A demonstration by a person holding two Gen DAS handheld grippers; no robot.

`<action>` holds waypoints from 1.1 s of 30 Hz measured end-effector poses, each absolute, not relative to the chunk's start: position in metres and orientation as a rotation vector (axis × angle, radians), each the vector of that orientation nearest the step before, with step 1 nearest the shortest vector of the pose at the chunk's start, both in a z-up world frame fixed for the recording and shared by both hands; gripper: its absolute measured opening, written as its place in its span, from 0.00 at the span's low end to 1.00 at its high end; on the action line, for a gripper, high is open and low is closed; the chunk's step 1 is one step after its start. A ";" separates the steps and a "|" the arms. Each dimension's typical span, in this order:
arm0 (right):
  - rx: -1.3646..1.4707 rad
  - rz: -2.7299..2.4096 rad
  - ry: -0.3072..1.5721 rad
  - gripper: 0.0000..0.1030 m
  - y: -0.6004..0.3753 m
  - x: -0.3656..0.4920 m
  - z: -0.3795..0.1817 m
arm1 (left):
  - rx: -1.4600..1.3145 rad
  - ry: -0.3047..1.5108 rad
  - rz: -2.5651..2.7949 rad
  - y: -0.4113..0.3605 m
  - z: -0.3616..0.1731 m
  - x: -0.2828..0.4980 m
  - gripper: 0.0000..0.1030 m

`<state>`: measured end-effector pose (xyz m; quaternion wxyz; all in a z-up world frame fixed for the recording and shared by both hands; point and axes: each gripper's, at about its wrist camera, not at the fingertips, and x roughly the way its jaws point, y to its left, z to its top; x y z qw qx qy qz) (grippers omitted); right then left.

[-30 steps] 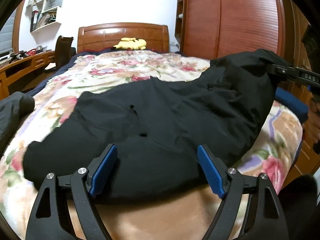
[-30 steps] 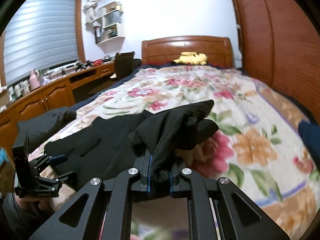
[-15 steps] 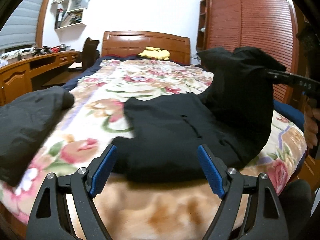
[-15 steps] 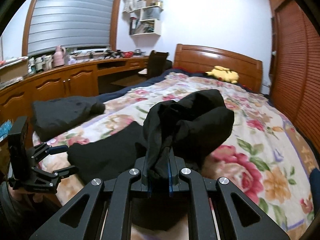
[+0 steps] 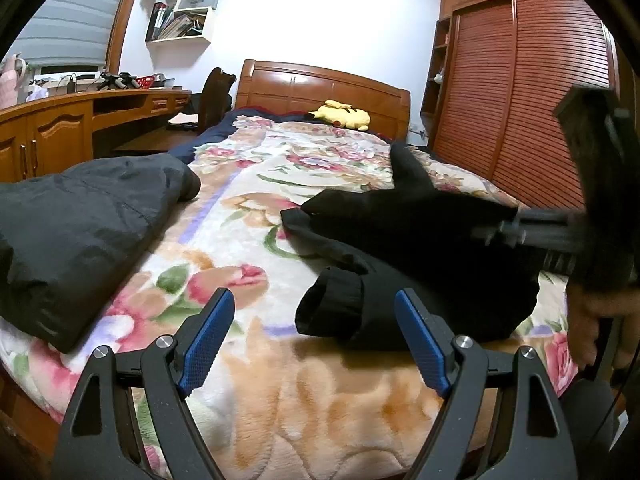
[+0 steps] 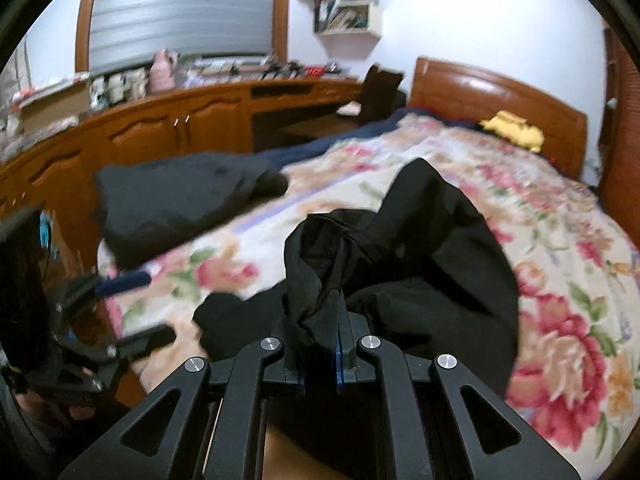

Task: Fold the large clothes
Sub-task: 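Lift the coat side with the right gripper and fold it toward the left gripper, then lay the folded side down on the coat and open the right gripper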

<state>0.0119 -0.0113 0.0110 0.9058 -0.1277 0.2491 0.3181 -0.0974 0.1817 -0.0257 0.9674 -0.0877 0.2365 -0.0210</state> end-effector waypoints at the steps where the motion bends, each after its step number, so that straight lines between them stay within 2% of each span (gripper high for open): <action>1: -0.271 0.654 0.535 0.11 -0.009 0.017 0.008 | -0.177 0.479 -0.042 0.181 -0.026 -0.097 0.81; 6: -0.261 0.628 0.574 0.12 -0.019 0.035 0.017 | -0.174 0.478 -0.046 0.181 -0.026 -0.097 0.81; 11: -0.248 0.588 0.536 0.18 -0.044 0.041 0.047 | -0.166 0.480 -0.053 0.177 -0.026 -0.095 0.81; 14: -0.260 0.568 0.505 0.31 -0.060 0.044 0.059 | -0.161 0.481 -0.056 0.172 -0.026 -0.093 0.81; 16: -0.239 0.582 0.495 0.59 -0.071 0.044 0.062 | -0.159 0.484 -0.056 0.169 -0.025 -0.093 0.81; 17: -0.228 0.589 0.491 0.61 -0.075 0.045 0.066 | -0.158 0.484 -0.057 0.169 -0.025 -0.093 0.81; 26: -0.158 0.543 0.406 0.61 -0.126 0.034 0.062 | -0.150 0.490 -0.058 0.166 -0.025 -0.091 0.81; 28: -0.167 0.512 0.440 0.45 -0.129 0.038 0.047 | -0.152 0.490 -0.058 0.166 -0.025 -0.091 0.81; 29: -0.172 0.498 0.464 0.41 -0.129 0.041 0.040 | -0.152 0.490 -0.059 0.165 -0.025 -0.091 0.81; 31: -0.171 0.484 0.513 0.26 -0.131 0.051 0.025 | -0.150 0.490 -0.058 0.165 -0.025 -0.091 0.81; 33: -0.148 0.499 0.547 0.26 -0.124 0.062 0.013 | -0.147 0.487 -0.060 0.163 -0.025 -0.091 0.81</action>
